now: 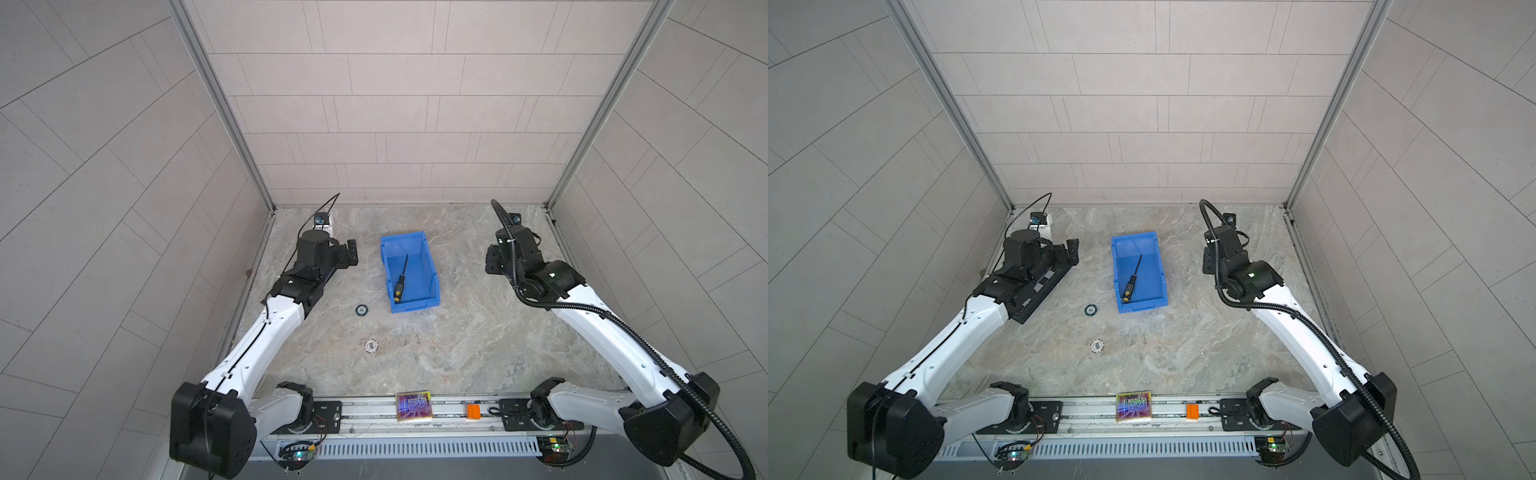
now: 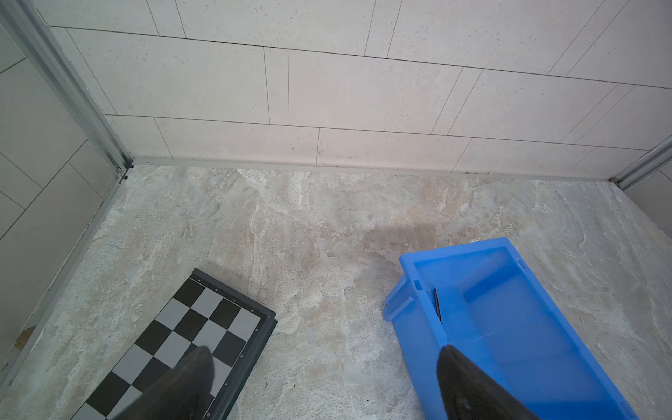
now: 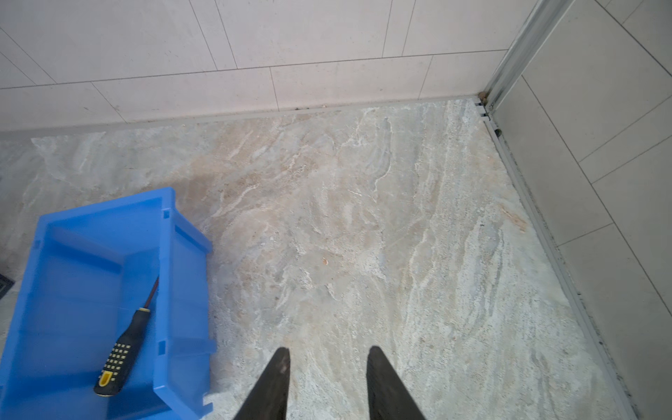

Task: Put the screwdriver in the bin
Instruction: Reset both arms

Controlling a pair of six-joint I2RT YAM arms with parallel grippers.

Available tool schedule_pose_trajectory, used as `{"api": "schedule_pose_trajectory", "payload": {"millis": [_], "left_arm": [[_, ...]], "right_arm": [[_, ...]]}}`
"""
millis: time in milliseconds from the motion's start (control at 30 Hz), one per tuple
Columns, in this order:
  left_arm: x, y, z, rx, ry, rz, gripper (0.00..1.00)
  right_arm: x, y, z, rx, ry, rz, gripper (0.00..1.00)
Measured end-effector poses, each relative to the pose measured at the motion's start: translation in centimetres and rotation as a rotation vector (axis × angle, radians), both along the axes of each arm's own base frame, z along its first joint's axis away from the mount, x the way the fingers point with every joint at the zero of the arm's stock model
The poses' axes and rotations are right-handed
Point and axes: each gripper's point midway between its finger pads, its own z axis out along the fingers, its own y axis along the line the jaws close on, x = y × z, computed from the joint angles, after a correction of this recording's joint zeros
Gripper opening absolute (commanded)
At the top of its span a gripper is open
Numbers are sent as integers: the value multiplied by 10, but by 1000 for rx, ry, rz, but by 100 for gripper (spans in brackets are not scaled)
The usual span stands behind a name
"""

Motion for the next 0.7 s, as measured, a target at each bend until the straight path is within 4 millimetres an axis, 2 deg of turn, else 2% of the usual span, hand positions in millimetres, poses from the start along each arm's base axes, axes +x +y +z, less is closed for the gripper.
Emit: {"api": "schedule_pose_trajectory", "payload": {"millis": [167,267,367,433,533,700], "left_arm": [[-6,9,1,3,-52,21,99],[-2,22,5,-9,-90,53,100],[3,44,5,-25,-120,105,99],[5,58,2,-16,-128,144,100],[3,66,-8,18,-138,174,100],[-3,79,-40,83,-132,228,100]], "right_arm": [[-14,-20,-7,-32,12,-8,51],[-18,-28,-9,-45,13,-7,62],[-19,-32,-12,-58,18,-2,82],[-19,-34,-15,-74,24,6,99],[-18,-36,-14,-98,19,10,99],[-18,-48,-7,-140,-17,-44,99]]}}
